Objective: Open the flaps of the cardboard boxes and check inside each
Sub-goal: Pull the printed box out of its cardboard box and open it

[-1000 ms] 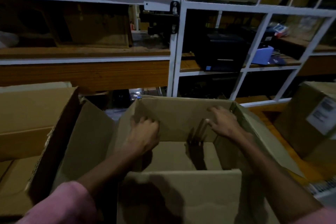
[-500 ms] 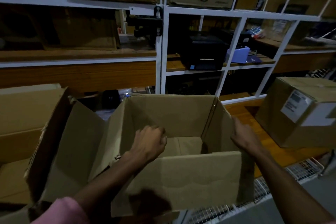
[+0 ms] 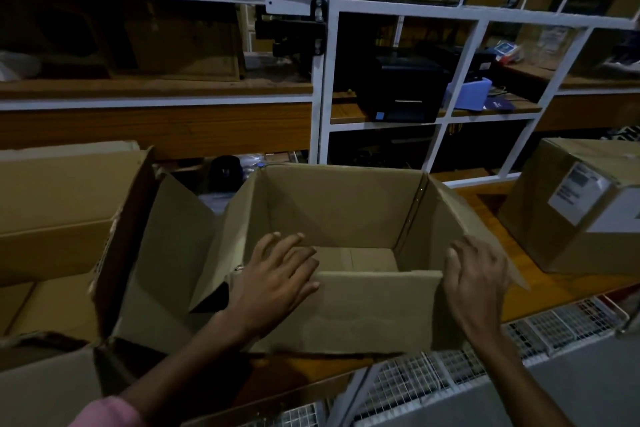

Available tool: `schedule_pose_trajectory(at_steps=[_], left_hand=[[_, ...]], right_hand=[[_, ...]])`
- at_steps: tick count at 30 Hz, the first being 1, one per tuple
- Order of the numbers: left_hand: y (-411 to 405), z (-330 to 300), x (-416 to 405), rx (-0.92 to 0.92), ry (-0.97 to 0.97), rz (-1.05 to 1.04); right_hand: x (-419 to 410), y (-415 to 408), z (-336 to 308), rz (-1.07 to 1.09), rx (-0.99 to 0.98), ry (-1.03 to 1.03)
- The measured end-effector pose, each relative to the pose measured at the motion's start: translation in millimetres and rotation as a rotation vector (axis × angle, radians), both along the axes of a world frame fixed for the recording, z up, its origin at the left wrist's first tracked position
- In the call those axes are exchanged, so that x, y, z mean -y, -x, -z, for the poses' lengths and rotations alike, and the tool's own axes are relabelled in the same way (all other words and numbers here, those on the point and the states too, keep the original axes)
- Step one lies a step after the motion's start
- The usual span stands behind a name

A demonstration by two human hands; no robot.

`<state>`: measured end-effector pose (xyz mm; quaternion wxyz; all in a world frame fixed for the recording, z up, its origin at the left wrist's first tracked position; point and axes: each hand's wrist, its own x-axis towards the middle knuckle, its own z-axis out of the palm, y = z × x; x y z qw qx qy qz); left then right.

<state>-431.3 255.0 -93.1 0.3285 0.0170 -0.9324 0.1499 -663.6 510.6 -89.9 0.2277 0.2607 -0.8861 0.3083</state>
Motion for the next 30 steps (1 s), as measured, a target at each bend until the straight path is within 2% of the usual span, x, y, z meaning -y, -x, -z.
schedule_pose_trajectory(at_steps=[3, 8, 12, 15, 20, 24, 30], left_hand=[[-16.8, 14.6, -0.5, -0.049, -0.063, -0.170], [-39.7, 26.2, -9.2, 0.073, -0.365, -0.564], [-49.4, 29.5, -6.2, 0.096, -0.448, -0.613], [-55.3, 29.8, 1.3, 0.097, -0.579, -0.579], [-62.9, 43.0, 17.8, 0.132, -0.707, -0.277], [-49.1, 49.9, 33.2, 0.169, -0.658, -0.176], [-20.5, 46.3, 39.3, 0.160, -0.585, -0.154]], right_hand=[[-8.1, -26.9, 17.7, 0.028, -0.015, -0.010], [-2.0, -53.7, 16.1, 0.142, 0.015, -0.130], [-1.3, -62.0, 16.8, 0.226, 0.096, -0.153], [-5.1, -65.9, 26.7, 0.160, 0.118, -0.117], [-14.3, -52.3, 35.7, -0.116, 0.098, -0.062], [-6.9, -41.7, 32.0, -0.236, 0.056, -0.026], [5.0, -9.8, 18.4, -0.210, 0.083, 0.041]])
